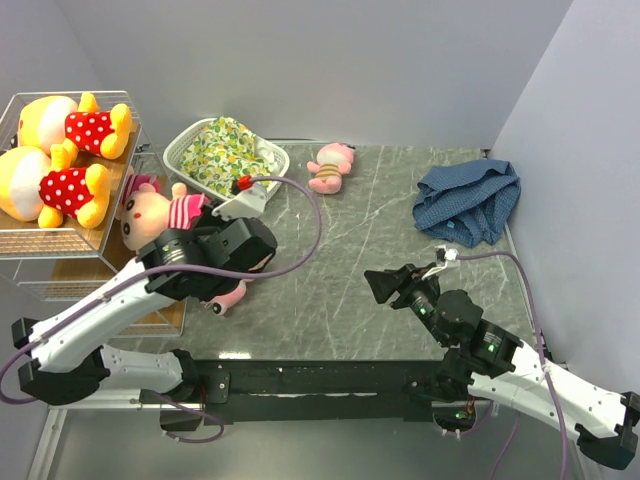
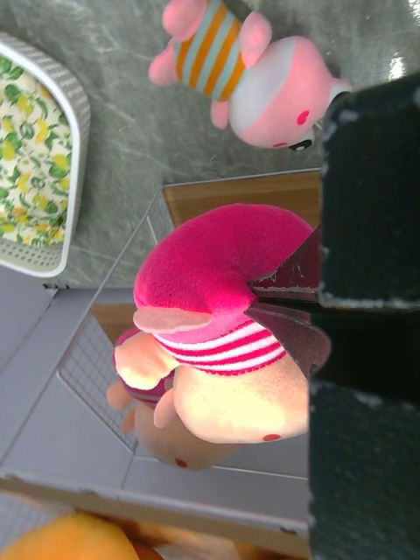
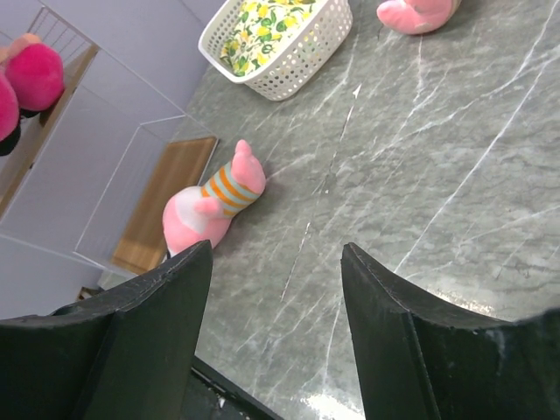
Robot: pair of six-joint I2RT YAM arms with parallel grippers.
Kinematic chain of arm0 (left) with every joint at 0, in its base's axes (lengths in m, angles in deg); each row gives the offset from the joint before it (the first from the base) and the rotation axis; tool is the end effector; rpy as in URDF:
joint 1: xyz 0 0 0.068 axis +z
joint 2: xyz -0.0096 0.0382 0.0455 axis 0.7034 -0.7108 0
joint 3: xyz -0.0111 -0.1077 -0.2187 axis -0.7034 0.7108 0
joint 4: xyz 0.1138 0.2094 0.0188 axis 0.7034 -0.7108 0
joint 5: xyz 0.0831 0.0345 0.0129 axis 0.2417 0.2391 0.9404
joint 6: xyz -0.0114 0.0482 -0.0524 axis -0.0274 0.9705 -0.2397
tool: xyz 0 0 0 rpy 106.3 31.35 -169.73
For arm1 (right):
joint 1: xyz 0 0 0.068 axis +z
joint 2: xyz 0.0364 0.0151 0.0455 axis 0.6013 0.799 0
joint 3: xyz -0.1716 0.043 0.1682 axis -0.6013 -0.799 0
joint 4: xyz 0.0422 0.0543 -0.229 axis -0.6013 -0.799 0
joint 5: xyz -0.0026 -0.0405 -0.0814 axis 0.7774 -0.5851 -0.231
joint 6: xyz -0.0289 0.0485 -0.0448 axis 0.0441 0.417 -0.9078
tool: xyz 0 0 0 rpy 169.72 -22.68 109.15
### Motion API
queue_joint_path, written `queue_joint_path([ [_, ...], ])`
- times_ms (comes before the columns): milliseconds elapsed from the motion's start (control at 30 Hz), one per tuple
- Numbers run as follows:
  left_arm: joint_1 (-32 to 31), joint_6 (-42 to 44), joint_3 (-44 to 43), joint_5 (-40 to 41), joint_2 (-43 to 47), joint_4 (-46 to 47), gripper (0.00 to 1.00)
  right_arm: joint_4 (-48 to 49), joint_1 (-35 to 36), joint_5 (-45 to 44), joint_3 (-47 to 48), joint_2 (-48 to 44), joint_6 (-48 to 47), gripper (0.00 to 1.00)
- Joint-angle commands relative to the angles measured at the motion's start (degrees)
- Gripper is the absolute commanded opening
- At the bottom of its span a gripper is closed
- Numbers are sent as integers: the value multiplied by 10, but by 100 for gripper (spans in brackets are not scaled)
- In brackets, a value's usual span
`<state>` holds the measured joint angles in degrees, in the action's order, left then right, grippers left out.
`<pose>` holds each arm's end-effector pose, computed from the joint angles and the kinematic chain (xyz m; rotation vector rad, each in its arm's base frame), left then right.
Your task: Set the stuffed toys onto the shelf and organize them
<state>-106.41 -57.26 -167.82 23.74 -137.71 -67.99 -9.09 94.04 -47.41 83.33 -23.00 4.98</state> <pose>0.1313 -0.1265 0.3815 0.4240 1.8941 0.6930 0.1041 0.1119 0.2565 0.0775 1.7405 0.8661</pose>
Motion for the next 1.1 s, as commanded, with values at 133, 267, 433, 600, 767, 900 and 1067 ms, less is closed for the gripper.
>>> queue_joint_path([
  [133, -3, 10, 49, 45, 65, -10, 1, -6, -1, -20, 35, 2, -18, 69],
  [267, 0, 32, 92, 46, 97, -10, 1, 7, -1, -8, 30, 11, -14, 69],
  [433, 28, 59, 157, 69, 112, -11, 1, 6, -1, 0, 40, 38, -13, 70],
  [600, 75, 89, 180, 81, 126, 7, 1, 7, -1, 1, 42, 46, -16, 70],
  [767, 129, 203, 209, 77, 168, 89, 4, -1, -1, 1, 45, 48, -18, 71],
  [900, 141, 244, 235, 68, 193, 147, 9, 1, -2, 1, 42, 51, -15, 71],
  [1067, 150, 263, 245, 65, 203, 151, 30, 4, -1, 6, 42, 61, -12, 71],
])
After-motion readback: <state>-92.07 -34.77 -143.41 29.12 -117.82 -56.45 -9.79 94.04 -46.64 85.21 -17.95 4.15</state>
